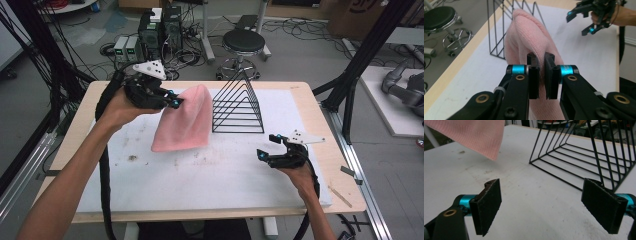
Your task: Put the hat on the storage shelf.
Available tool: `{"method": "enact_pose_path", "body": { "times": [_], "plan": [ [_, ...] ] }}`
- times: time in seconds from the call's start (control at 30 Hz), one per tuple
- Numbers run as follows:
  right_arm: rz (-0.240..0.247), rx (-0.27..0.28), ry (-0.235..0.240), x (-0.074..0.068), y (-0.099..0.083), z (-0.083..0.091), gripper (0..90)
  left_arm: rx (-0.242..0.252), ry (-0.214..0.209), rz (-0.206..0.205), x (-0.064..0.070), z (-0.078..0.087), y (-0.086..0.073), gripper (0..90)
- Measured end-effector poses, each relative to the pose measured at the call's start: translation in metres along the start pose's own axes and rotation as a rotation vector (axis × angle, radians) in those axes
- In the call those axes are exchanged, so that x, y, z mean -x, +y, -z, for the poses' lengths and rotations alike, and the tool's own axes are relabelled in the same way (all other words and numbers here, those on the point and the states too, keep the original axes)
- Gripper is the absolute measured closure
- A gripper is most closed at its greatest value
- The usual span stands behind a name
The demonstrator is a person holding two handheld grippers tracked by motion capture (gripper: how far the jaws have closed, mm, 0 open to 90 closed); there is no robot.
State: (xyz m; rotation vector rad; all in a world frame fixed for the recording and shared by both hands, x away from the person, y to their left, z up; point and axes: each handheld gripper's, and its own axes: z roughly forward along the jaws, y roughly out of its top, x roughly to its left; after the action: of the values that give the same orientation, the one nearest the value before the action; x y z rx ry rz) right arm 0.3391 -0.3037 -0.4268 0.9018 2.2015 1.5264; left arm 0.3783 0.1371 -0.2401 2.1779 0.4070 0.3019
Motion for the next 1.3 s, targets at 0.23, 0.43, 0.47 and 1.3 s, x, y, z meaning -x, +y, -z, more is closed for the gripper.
{"method": "enact_pose_path", "body": {
  "times": [0.23,0.43,0.47,1.3],
  "plan": [
    [0.028,0.016,0.092,-0.003,0.013,-0.006,16.6,0.029,-0.040,-0.070,0.014,-0.005,0.010,83.4],
    [0.047,0.002,0.176,-0.005,0.023,-0.015,16.6,0.056,-0.061,-0.111,0.023,-0.009,0.019,83.4],
    [0.043,-0.007,0.188,-0.005,0.025,-0.017,16.7,0.062,-0.066,-0.116,0.025,-0.010,0.020,83.4],
    [0.039,-0.042,0.452,-0.014,0.031,-0.044,17.3,0.127,-0.137,-0.221,0.054,-0.031,0.049,83.4]
  ]
}}
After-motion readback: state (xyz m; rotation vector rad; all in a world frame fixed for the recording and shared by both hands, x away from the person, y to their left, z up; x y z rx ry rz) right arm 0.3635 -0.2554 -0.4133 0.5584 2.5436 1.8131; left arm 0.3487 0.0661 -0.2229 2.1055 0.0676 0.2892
